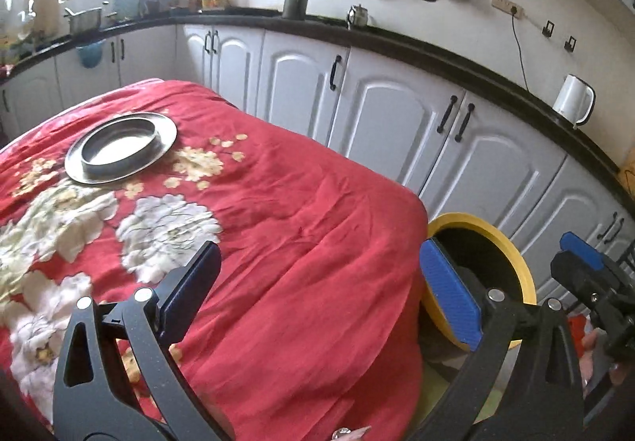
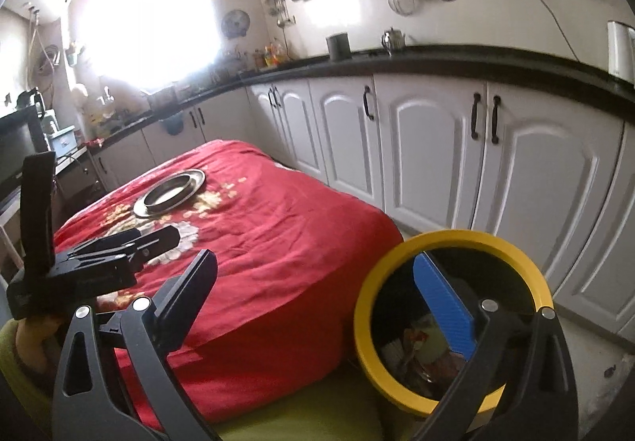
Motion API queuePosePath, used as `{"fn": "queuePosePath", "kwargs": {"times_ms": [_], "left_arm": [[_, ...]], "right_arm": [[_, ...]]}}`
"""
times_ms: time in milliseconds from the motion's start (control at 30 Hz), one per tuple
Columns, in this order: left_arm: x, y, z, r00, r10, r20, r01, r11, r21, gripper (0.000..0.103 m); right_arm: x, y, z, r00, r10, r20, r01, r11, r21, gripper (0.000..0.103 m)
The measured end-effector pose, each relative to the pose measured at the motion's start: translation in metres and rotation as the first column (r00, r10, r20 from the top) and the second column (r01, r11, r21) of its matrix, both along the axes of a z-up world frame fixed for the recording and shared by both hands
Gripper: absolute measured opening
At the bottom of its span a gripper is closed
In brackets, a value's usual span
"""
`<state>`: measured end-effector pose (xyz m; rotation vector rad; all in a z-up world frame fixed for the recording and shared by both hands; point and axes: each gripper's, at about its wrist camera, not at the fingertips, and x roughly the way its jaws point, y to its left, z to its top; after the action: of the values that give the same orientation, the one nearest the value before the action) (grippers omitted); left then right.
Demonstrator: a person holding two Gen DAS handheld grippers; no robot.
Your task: Collect trash
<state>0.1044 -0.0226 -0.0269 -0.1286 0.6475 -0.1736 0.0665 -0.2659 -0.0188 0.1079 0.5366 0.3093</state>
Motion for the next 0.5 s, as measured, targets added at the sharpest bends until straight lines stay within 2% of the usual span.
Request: {"fn": "queuePosePath", "kwargs": {"times_ms": [233,433,500], "left_arm": [[-0.04,0.001,0.001,0.996,-0.015,0.09,0.011,0.999,0.043,0.092],[-0.069,-0.002,-0.001,0.981,-0.002,0.193,-0.007,0.999,0.048,0.092],[-0.071,-0.002,-0.003,0.979,-0.001,0.204,-0.008,0.999,0.042,0.092]], "right_arm": [[-0.032,0.012,0.009,0.987,-0.033,0.16,0.044,0.997,-0.066,0.097],[-0.05,0.012,0.005,0.974,-0.094,0.206,0.11,0.991,-0.069,0.097],[-0.053,0.01,0.005,0.969,-0.114,0.219,0.131,0.989,-0.065,0.097]]}}
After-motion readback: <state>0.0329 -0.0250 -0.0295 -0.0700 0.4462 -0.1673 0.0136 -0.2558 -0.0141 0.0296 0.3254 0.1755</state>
